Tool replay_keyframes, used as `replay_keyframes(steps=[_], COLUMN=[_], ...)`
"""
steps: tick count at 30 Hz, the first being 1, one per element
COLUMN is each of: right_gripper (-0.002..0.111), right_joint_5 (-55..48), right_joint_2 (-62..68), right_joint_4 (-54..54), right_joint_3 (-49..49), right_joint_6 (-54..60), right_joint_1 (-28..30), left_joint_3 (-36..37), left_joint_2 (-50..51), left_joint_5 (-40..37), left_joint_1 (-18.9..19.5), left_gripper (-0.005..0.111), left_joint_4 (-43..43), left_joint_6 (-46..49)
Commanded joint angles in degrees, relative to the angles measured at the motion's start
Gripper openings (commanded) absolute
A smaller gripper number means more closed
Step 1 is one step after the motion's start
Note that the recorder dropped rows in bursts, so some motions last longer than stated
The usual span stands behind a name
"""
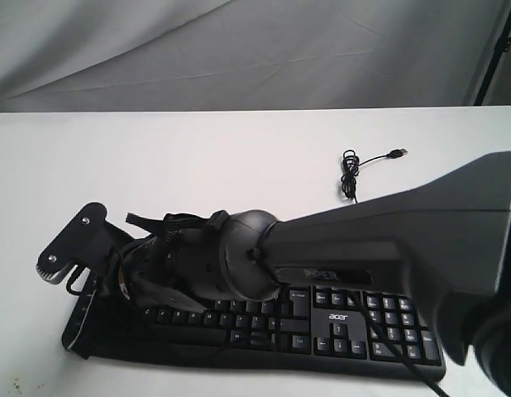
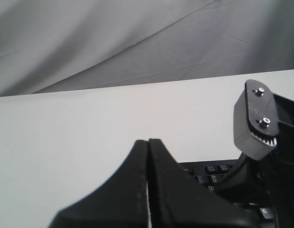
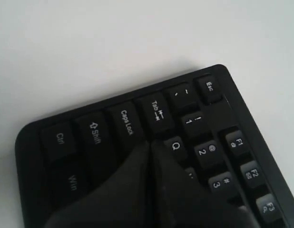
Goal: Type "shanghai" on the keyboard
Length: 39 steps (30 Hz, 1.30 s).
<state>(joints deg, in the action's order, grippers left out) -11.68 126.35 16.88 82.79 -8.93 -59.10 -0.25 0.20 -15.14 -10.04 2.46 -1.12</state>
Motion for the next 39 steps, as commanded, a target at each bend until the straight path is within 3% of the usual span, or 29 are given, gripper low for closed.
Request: replay_keyframes(steps=[1, 6, 15, 39], right_gripper=[0.0, 0.0, 0.0, 0.0], right_joint_5=[-1.7, 2.96, 14.69, 17.0], right_joint_2=[-4.45, -10.88, -17.8, -14.75], right_joint_4=[1.31, 1.63, -1.39, -1.39], right_joint_3=[-1.86, -11.05, -28.64, -29.38], right_joint_6=[0.35, -2.27, -4.17, -2.86], right_joint_1=[-0.15, 1.02, 9.05, 11.92], left_joint_3=[0.25, 0.25, 0.25, 0.25], left_joint_2=[-0.2, -0.2, -0.2, -0.2], left_joint_5=[0.27, 0.27, 0.27, 0.27], left_joint_1=[-0.2, -0.2, -0.2, -0.2], left_gripper=[0.0, 0.0, 0.0, 0.0], left_joint_4=[0.04, 0.04, 0.04, 0.04], left_joint_6=[-0.16, -0.16, -0.16, -0.16])
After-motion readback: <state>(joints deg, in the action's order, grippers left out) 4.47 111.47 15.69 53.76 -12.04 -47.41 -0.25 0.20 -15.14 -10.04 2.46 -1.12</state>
